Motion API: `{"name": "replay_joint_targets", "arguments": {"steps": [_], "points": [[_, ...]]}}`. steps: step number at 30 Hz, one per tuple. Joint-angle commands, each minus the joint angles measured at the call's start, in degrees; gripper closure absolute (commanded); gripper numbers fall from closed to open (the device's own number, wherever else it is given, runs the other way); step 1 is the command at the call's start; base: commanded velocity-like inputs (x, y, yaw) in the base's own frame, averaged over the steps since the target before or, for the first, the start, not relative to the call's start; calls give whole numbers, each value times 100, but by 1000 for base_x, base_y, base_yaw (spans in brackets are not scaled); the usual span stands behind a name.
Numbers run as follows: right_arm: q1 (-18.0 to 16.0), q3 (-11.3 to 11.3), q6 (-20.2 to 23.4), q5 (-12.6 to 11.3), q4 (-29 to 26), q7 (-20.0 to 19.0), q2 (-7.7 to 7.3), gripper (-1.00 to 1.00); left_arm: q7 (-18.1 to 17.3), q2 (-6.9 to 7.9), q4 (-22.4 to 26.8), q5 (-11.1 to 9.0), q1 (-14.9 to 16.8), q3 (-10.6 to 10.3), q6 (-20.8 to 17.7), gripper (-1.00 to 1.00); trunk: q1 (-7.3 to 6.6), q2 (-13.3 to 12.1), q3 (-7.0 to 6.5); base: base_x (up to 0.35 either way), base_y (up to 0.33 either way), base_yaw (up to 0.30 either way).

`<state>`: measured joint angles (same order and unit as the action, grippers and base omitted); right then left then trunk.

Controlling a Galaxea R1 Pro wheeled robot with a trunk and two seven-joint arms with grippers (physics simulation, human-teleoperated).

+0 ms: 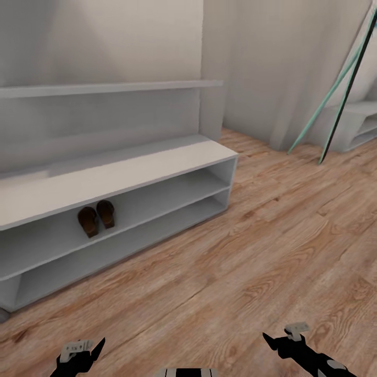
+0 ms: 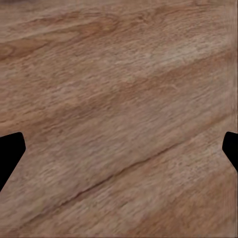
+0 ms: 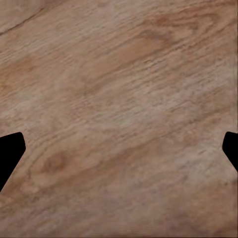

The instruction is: Pick up the two gym shoes and the two sandals from the corridor floor and place them onto the hallstand (shoe rack) in the corridor, making sure they are on the rack and not on the floor. Arrange them so the two gym shoes are next to each other and the two sandals are next to each other.

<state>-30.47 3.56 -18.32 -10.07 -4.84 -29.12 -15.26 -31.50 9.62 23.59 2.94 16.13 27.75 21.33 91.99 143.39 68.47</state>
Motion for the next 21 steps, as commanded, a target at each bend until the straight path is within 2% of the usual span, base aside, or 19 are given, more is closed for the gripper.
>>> {"name": "replay_joint_targets", "arguments": {"steps": [1, 11, 21], "points": [[-5, 39, -14, -56, 9, -23, -2, -100, -41, -3, -3, 34, 4, 44, 16, -100, -3, 0, -21, 0, 0, -286], [0, 39, -14, -56, 14, -13, -4, -100, -41, -4, -4, 34, 4, 38, 20, -100, -29, -13, -269, 0, 0, -286], [11, 39, -14, -56, 23, -7, -3, -100, -41, -4, -4, 32, 4, 39, 20, -100, -29, -13, -295, 0, 0, -286]]}}
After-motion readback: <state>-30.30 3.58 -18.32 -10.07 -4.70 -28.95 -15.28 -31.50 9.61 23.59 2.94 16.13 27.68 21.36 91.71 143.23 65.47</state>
